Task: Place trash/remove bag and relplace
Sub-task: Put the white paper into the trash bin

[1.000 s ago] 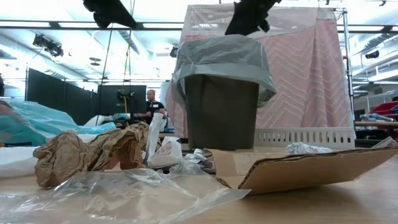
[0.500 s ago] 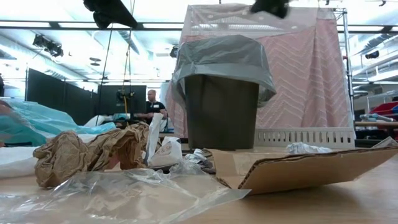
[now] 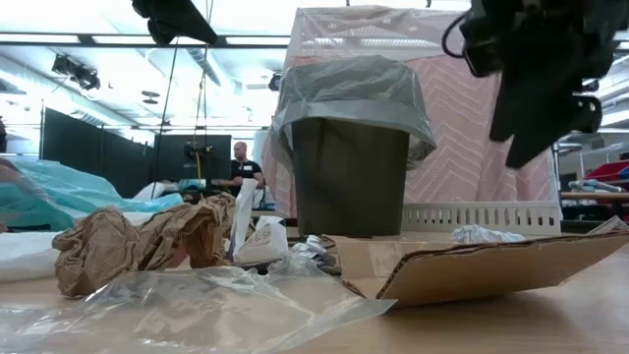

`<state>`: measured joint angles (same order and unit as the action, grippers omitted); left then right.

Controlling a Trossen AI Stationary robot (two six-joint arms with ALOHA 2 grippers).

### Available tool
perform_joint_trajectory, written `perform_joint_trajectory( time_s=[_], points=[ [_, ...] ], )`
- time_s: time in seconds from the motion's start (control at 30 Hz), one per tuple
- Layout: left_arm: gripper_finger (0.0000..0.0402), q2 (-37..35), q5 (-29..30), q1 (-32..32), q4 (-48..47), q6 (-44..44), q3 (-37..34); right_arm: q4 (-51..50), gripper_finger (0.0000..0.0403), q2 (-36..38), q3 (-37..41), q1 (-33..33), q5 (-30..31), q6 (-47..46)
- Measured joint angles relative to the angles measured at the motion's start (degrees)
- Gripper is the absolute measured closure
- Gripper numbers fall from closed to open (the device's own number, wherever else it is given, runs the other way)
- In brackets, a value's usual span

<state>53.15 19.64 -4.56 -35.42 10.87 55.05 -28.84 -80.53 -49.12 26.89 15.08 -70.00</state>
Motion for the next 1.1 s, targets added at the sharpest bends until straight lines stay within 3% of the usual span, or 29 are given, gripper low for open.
perform_joint_trajectory(
  time_s=[0.33, 0.53, 0.9, 1.0, 1.1],
  points=[
    [0.0387, 0.0, -0.14, 0.0, -0.04, -0.09, 0.0, 5.84, 0.02, -0.41, 3.67, -0.9, 3.77, 0.4],
    [0.0387, 0.0, -0.24, 0.0, -0.29, -0.11, 0.0, 14.07, 0.02, -7.7, 3.34, -1.16, 1.48, 4.08],
    [0.0387, 0.0, -0.22, 0.0, 0.01, -0.11, 0.0, 16.05, 0.0205, -16.61, 3.17, -1.08, 0.34, 0.64],
    [0.0387, -0.02, -0.22, 0.0, 0.01, -0.11, 0.0, 17.05, 0.0237, -17.44, 3.06, -1.07, 0.24, -0.07],
    [0.0387, -0.02, -0.21, 0.0, -0.01, -0.1, 0.0, 15.04, 0.0329, -16.43, 3.17, -1.14, 0.03, -2.57]
  ],
)
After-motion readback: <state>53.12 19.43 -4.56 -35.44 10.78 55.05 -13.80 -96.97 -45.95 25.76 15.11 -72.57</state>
